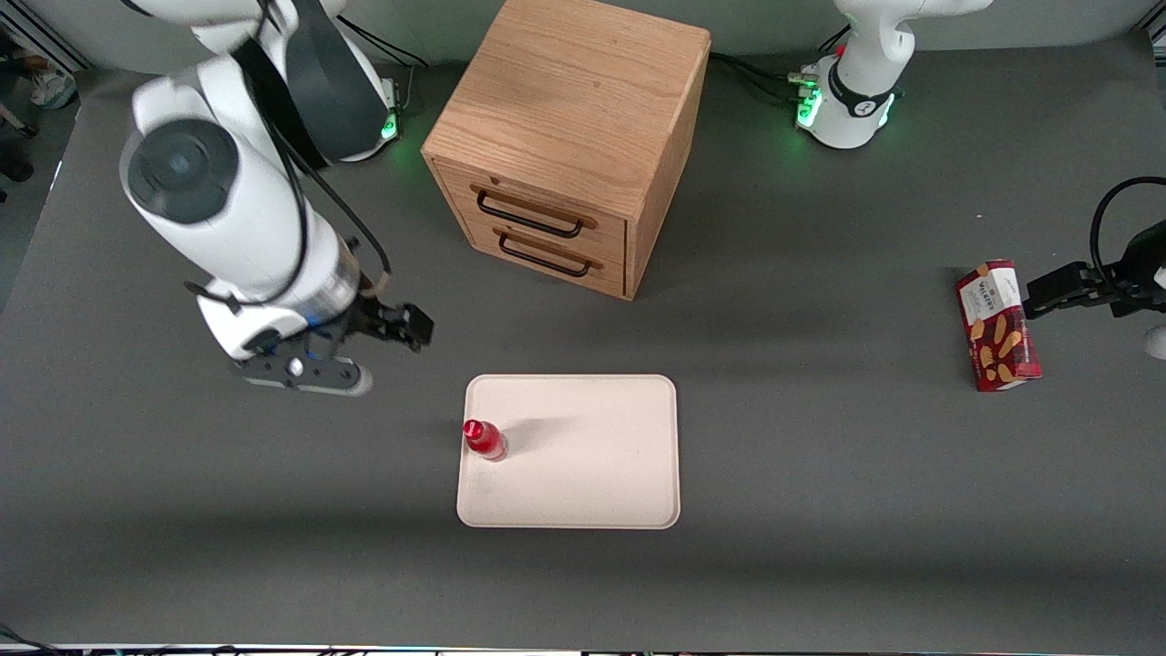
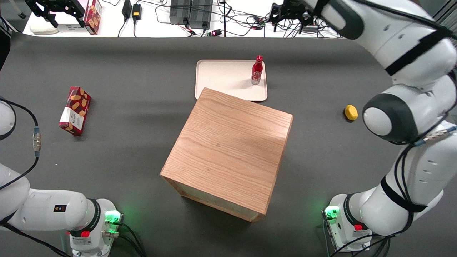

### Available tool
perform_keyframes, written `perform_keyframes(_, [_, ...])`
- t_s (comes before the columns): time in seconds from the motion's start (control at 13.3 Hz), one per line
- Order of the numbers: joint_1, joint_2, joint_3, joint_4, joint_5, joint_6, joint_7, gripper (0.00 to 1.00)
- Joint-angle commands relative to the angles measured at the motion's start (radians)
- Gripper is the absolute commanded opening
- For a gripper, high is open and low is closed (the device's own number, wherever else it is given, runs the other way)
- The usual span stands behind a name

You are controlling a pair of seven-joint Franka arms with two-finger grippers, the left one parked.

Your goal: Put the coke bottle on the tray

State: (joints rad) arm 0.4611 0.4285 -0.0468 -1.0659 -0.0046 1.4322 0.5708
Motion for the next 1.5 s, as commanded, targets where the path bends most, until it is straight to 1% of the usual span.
perform_keyframes(0.0, [-0.015, -0.089, -0.001, -0.026, 0.002, -0.116, 0.0, 1.0])
perform_keyframes(0.08, [-0.053, -0.111, 0.005, -0.032, 0.003, -0.14, -0.034, 1.0])
perform_keyframes(0.23, [-0.158, -0.137, 0.008, -0.046, 0.015, -0.167, -0.185, 1.0])
perform_keyframes(0.3, [-0.223, -0.169, 0.01, -0.095, 0.02, -0.155, -0.253, 1.0])
perform_keyframes(0.38, [-0.267, -0.21, 0.013, -0.156, 0.024, -0.135, -0.317, 1.0])
perform_keyframes(0.6, [-0.375, -0.359, 0.015, -0.378, 0.026, -0.035, -0.448, 1.0])
perform_keyframes(0.75, [-0.416, -0.436, 0.015, -0.489, 0.025, 0.026, -0.531, 1.0])
perform_keyframes(0.9, [-0.444, -0.462, 0.007, -0.538, 0.026, 0.056, -0.58, 1.0])
perform_keyframes(1.2, [-0.443, -0.461, -0.048, -0.563, 0.026, 0.129, -0.66, 1.0])
perform_keyframes(1.43, [-0.432, -0.465, -0.054, -0.589, 0.023, 0.22, -0.661, 1.0])
